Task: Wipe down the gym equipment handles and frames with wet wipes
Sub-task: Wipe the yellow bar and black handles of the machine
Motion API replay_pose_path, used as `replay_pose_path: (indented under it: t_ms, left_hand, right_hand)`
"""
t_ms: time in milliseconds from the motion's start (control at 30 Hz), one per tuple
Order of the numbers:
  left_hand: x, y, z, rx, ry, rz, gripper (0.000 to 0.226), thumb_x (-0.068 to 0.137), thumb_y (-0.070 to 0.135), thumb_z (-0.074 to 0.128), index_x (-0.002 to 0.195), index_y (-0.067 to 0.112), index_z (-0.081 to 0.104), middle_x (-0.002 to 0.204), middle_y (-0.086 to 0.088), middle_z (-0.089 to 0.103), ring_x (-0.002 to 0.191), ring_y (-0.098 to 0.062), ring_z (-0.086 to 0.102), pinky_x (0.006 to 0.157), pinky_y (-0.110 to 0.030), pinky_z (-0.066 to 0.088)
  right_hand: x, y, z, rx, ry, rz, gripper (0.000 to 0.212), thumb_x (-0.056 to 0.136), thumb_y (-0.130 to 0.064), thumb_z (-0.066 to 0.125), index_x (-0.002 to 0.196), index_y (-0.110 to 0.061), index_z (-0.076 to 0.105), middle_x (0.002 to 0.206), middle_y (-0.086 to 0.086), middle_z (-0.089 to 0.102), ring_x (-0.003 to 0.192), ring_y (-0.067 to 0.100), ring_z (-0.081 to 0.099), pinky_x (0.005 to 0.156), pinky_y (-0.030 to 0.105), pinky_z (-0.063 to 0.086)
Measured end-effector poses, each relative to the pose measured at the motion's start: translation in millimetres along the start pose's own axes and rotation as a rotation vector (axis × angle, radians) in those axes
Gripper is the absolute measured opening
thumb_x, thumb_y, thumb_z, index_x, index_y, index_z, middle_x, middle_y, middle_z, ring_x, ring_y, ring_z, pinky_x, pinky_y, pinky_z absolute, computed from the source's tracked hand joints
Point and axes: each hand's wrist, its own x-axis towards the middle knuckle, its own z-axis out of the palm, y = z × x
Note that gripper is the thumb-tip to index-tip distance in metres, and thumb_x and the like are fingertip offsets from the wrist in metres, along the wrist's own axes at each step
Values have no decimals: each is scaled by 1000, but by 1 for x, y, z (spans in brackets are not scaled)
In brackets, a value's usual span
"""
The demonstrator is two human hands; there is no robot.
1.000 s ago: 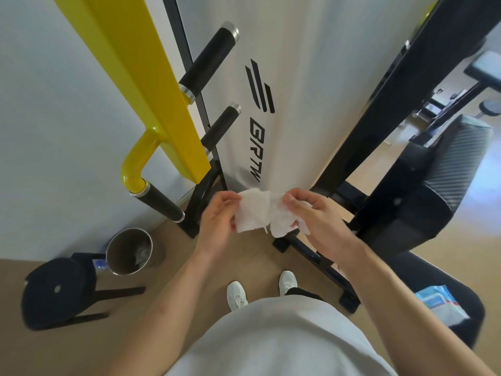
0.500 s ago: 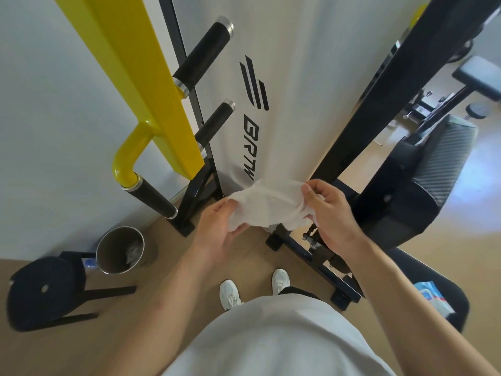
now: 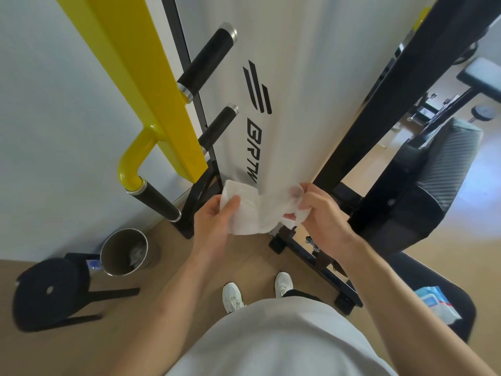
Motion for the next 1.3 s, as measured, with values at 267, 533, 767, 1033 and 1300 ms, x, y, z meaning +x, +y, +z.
replay_pose_path:
  t_ms: [267, 533, 767, 1033, 1300]
  left_hand:
    - [-8, 10, 6, 20, -66, -22, 27, 102, 42, 53, 102, 27, 77, 107, 4, 77, 110, -20, 68, 99, -42, 54]
    - [-17, 6, 13, -50, -319, -33, 37, 84, 43, 76, 114, 20, 75, 111, -9, 76, 109, -31, 70, 94, -47, 57]
    - [-1, 5, 0, -33, -182, -73, 20, 92, 19, 63, 107, 21, 76, 111, -9, 75, 110, -34, 69, 94, -48, 57]
    - [1, 14, -7, -50, -284, -147, 49, 84, 49, 62, 124, 23, 70, 126, -13, 69, 124, -33, 62, 111, -58, 43]
    - [-24, 43, -22, 173, 235, 370, 14, 99, 13, 60, 110, 16, 68, 95, 4, 71, 91, -20, 68, 80, -27, 57]
  right_hand:
    - [-3, 6, 18, -713, -33, -401, 30, 88, 3, 71, 108, -21, 73, 121, -9, 66, 108, 6, 64, 90, 27, 59]
    - [-5, 19, 32, -911, -89, -652, 65, 77, -20, 88, 132, -15, 53, 108, -5, 67, 95, 11, 67, 84, 23, 59]
    - [-6, 11, 16, -741, -29, -652, 62, 75, -5, 87, 129, -16, 58, 126, -1, 57, 104, 16, 64, 70, 33, 63]
    - [7, 8, 34, -206, -247, -138, 50, 81, -22, 79, 128, -19, 61, 117, 0, 72, 111, 26, 69, 89, 44, 61]
    - [48, 1, 47, -57, 45, -26, 32, 97, -9, 63, 128, -19, 58, 113, -4, 68, 101, 19, 68, 70, 27, 61]
